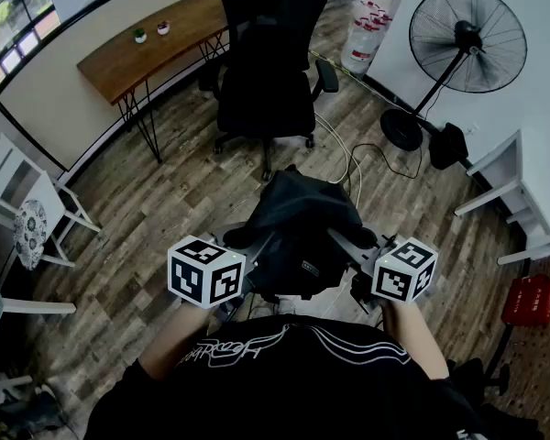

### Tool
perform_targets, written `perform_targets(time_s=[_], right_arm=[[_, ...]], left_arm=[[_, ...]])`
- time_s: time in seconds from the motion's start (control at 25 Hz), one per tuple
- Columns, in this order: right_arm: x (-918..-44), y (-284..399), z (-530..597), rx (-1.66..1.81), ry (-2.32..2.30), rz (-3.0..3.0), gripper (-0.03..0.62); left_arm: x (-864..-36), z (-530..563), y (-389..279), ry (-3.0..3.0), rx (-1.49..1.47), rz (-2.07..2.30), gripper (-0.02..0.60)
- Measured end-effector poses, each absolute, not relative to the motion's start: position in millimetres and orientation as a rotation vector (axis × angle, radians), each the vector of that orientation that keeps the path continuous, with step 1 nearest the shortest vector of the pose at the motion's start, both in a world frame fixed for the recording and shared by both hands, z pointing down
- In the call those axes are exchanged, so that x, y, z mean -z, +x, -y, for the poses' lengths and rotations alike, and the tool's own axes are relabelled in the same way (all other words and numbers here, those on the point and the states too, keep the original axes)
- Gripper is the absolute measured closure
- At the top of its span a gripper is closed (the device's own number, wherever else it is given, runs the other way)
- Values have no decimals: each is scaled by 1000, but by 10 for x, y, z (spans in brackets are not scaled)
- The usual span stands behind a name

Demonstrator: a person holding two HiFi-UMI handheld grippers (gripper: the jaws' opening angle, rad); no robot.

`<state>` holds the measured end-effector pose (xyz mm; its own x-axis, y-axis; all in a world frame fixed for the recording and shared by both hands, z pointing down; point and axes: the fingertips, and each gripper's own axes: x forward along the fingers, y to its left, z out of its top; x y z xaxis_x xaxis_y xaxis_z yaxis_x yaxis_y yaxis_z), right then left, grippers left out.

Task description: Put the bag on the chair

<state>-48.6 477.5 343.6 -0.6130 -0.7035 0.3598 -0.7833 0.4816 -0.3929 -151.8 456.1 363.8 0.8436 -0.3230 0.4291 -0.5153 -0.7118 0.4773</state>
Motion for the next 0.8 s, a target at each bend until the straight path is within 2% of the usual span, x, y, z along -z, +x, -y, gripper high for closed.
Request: perform_targets(time_s=[0.8], right_arm=[[-3612,-728,-4312,-809,1277,2597,548]], left_arm=[[-3796,-4104,-1760,2415,-448,633,514]])
